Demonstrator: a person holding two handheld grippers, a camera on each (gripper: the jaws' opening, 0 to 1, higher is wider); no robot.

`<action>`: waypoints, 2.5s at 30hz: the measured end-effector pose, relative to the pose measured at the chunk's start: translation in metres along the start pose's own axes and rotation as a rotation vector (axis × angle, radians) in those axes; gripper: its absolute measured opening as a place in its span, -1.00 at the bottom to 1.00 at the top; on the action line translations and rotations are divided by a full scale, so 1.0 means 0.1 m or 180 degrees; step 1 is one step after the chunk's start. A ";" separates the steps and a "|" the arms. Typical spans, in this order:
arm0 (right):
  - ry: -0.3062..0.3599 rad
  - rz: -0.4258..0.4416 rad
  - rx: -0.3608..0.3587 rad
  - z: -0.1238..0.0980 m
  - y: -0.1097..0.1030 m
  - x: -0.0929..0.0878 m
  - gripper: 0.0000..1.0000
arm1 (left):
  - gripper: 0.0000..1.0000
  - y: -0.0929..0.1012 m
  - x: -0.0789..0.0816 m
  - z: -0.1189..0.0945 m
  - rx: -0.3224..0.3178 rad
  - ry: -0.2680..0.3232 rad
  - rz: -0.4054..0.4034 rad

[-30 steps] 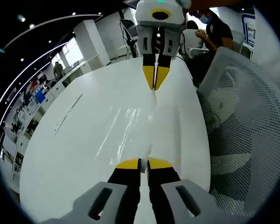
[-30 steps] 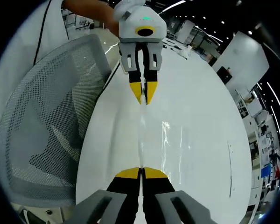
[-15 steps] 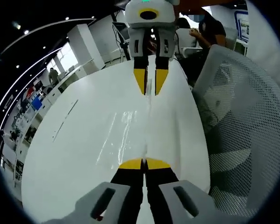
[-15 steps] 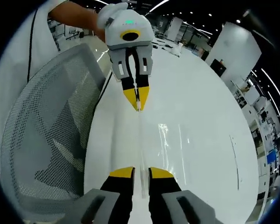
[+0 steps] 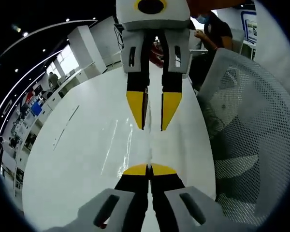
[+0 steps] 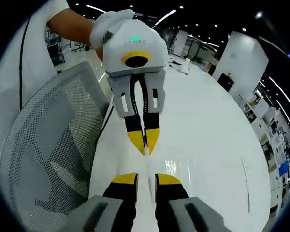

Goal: Open the resealable bag by pulling the two sides of the seal apart until the entire bag opening is separated and visibly accessible.

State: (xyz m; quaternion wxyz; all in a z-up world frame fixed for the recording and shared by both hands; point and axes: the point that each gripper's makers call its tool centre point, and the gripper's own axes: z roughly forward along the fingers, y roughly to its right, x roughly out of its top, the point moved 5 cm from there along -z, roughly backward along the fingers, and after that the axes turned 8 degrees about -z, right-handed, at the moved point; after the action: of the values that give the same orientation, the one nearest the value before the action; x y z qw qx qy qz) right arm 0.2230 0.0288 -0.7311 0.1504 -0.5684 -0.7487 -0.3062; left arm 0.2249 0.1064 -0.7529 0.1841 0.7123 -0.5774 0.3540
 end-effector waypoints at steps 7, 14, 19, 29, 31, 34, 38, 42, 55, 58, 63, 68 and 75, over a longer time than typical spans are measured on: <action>0.0028 -0.0050 0.0037 0.11 0.02 0.11 -0.84 | -1.00 0.01 0.03 0.01 -0.0036 0.0007 0.0027; 0.0003 -0.0083 0.0081 0.19 0.02 0.15 -0.98 | -1.00 0.04 0.07 0.02 -0.0078 0.0041 0.0059; -0.0019 -0.0079 0.0067 0.21 0.01 0.15 -1.00 | -1.00 0.02 0.06 0.02 -0.0082 0.0048 0.0057; -0.0118 0.0076 0.0075 0.27 0.01 0.11 -1.00 | -0.90 0.03 0.06 -0.02 -0.0107 0.0073 -0.0018; -0.0135 0.0059 0.0071 0.27 0.01 0.10 -1.00 | -0.92 0.04 0.06 -0.02 -0.0124 0.0066 -0.0009; -0.0164 0.0027 0.0125 0.29 0.00 0.10 -1.00 | -1.00 0.04 0.04 -0.02 -0.0126 0.0039 0.0046; -0.0174 0.0034 0.0116 0.30 -0.01 0.09 -1.00 | -1.00 0.03 0.04 -0.02 -0.0139 0.0031 0.0058; -0.0183 0.0153 0.0116 0.29 0.00 0.08 -1.00 | -1.00 0.01 0.03 0.00 -0.0146 0.0039 -0.0071; -0.0318 0.0200 0.0099 0.19 -0.03 -0.17 -1.00 | -1.00 -0.04 -0.09 -0.02 -0.0124 -0.0022 -0.0165; -0.0285 0.0332 0.0087 0.17 -0.02 -0.16 -1.00 | -1.00 -0.03 -0.08 -0.01 -0.0130 0.0007 -0.0081; -0.0255 0.0257 0.0103 0.16 -0.03 -0.14 -1.00 | -0.95 -0.05 -0.06 0.02 -0.0139 0.0001 -0.0174; -0.0241 0.0204 0.0093 0.17 -0.03 -0.10 -1.00 | -0.85 0.00 0.01 0.08 -0.0216 -0.0027 -0.0107; -0.0260 0.0135 0.0126 0.20 -0.07 -0.10 -1.00 | -0.99 0.05 0.08 0.17 -0.0302 -0.0073 -0.0045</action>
State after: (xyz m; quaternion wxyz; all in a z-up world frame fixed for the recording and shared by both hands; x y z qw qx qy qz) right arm 0.2221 0.0328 -0.7537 0.1373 -0.5931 -0.7479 -0.2646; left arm 0.2259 0.0876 -0.7594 0.2135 0.7109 -0.5905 0.3168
